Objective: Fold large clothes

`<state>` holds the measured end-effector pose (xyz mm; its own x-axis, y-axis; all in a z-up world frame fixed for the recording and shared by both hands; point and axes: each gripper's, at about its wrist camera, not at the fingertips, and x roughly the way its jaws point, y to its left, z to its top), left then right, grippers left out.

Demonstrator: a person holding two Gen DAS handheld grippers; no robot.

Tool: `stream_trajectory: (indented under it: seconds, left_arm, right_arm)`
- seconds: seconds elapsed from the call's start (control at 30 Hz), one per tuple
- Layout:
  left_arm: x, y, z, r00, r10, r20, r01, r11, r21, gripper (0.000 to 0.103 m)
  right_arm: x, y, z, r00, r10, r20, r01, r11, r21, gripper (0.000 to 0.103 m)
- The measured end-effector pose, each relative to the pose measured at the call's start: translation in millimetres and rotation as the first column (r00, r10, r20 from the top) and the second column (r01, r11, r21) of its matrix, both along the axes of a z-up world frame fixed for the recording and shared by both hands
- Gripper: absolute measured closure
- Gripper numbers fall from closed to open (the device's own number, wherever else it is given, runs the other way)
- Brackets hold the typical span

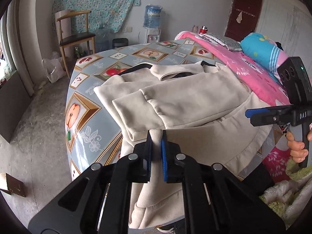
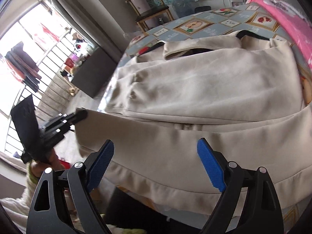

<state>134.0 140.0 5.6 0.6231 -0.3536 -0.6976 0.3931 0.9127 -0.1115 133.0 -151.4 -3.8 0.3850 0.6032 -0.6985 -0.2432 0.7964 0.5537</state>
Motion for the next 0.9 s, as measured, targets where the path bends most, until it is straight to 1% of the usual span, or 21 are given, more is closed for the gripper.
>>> stream_trajectory:
  seconds: [0.03, 0.1, 0.17, 0.2, 0.23, 0.27, 0.33, 0.43, 0.47, 0.5, 0.53, 0.57, 0.6, 0.67, 0.7, 0.73, 0.77, 0.8, 0.83, 0.87, 0.9]
  left_arm:
    - [-6.5, -2.5, 3.7, 1.000, -0.013, 0.014, 0.013, 1.000, 0.000, 0.095]
    - [-20.7, -8.1, 10.8, 0.998, -0.052, 0.041, 0.052, 0.999, 0.000, 0.095]
    - [-36.0, -15.2, 15.9, 0.994, -0.095, 0.058, 0.095, 0.995, 0.004, 0.095]
    - [-42.6, -19.2, 17.4, 0.992, -0.111, 0.062, 0.111, 0.994, 0.009, 0.095]
    - [-49.7, -22.8, 18.8, 0.990, -0.129, 0.061, 0.128, 0.992, 0.016, 0.095]
    - [-55.3, -25.7, 19.6, 0.988, -0.143, 0.059, 0.142, 0.990, 0.023, 0.095]
    - [-64.9, -30.5, 19.4, 0.985, -0.165, 0.055, 0.164, 0.986, 0.034, 0.095]
    - [-75.4, -36.0, 17.7, 0.981, -0.189, 0.045, 0.187, 0.981, 0.049, 0.095]
    - [-77.7, -37.4, 17.1, 0.980, -0.197, 0.040, 0.195, 0.980, 0.051, 0.095]
    - [-79.0, -38.5, 16.3, 0.979, -0.201, 0.038, 0.199, 0.979, 0.052, 0.095]
    - [-80.1, -39.5, 14.7, 0.978, -0.205, 0.031, 0.203, 0.978, 0.056, 0.095]
    - [-81.3, -40.5, 12.8, 0.978, -0.206, 0.024, 0.204, 0.977, 0.064, 0.095]
    - [-81.7, -41.4, 10.1, 0.978, -0.206, 0.015, 0.205, 0.976, 0.075, 0.095]
    - [-79.7, -41.4, 4.8, 0.979, -0.203, -0.002, 0.203, 0.975, 0.086, 0.095]
    - [-79.8, -41.6, 3.2, 0.980, -0.201, -0.005, 0.200, 0.976, 0.090, 0.094]
    - [-78.7, -41.4, 0.7, 0.980, -0.198, -0.016, 0.199, 0.975, 0.094, 0.090]
    - [-77.5, -41.4, -1.0, 0.980, -0.196, -0.022, 0.198, 0.975, 0.097, 0.085]
    - [-76.6, -41.5, -2.9, 0.980, -0.195, -0.025, 0.197, 0.975, 0.102, 0.081]
    - [-75.8, -41.9, -4.9, 0.981, -0.194, -0.026, 0.196, 0.974, 0.111, 0.069]
    - [-75.2, -43.0, -7.3, 0.981, -0.193, -0.025, 0.194, 0.973, 0.127, 0.063]
    - [-74.3, -45.0, -10.4, 0.980, -0.196, -0.026, 0.197, 0.970, 0.145, 0.062]
  right_arm:
    - [2.7, 3.0, -0.5, 0.999, 0.017, -0.030, -0.015, 0.998, 0.067, 0.018]
    - [9.6, 11.0, -8.5, 0.992, 0.050, -0.118, -0.025, 0.978, 0.208, 0.018]
    - [19.0, 19.9, -24.6, 0.968, 0.108, -0.228, -0.016, 0.929, 0.369, 0.018]
    - [23.5, 25.8, -35.3, 0.948, 0.141, -0.284, -0.002, 0.898, 0.440, 0.018]
    - [25.4, 32.9, -42.9, 0.933, 0.163, -0.322, 0.009, 0.882, 0.472, 0.018]
    - [27.6, 38.8, -50.3, 0.917, 0.180, -0.355, 0.019, 0.871, 0.491, 0.022]
    - [31.2, 52.4, -65.9, 0.883, 0.209, -0.420, 0.039, 0.859, 0.510, 0.026]
    - [34.3, 68.8, -83.6, 0.851, 0.219, -0.478, 0.058, 0.864, 0.499, 0.038]
    - [35.0, 73.5, -88.2, 0.845, 0.220, -0.487, 0.060, 0.867, 0.495, 0.044]
    - [35.0, 77.2, -93.0, 0.838, 0.220, -0.499, 0.065, 0.868, 0.493, 0.046]
    - [35.4, 81.1, -97.6, 0.831, 0.221, -0.510, 0.068, 0.870, 0.489, 0.051]
    - [35.1, 83.7, -99.8, 0.830, 0.218, -0.514, 0.070, 0.873, 0.483, 0.057]
    - [34.8, 84.9, -101.8, 0.830, 0.212, -0.516, 0.072, 0.876, 0.476, 0.061]
    - [34.7, 85.6, -104.3, 0.830, 0.209, -0.517, 0.075, 0.877, 0.475, 0.079]
    - [34.5, 84.9, -105.1, 0.830, 0.207, -0.518, 0.078, 0.876, 0.475, 0.084]
    - [33.6, 85.3, -105.9, 0.832, 0.204, -0.517, 0.079, 0.877, 0.473, 0.090]
    - [34.8, 84.4, -104.9, 0.833, 0.202, -0.515, 0.079, 0.878, 0.473, 0.093]
    - [33.9, 85.5, -105.0, 0.835, 0.200, -0.513, 0.080, 0.878, 0.472, 0.094]
    - [34.4, 83.8, -103.6, 0.836, 0.200, -0.511, 0.079, 0.878, 0.472, 0.094]
    - [35.0, 83.0, -102.0, 0.838, 0.200, -0.507, 0.075, 0.879, 0.471, 0.095]
    - [35.7, 82.5, -101.4, 0.840, 0.199, -0.504, 0.074, 0.879, 0.471, 0.095]
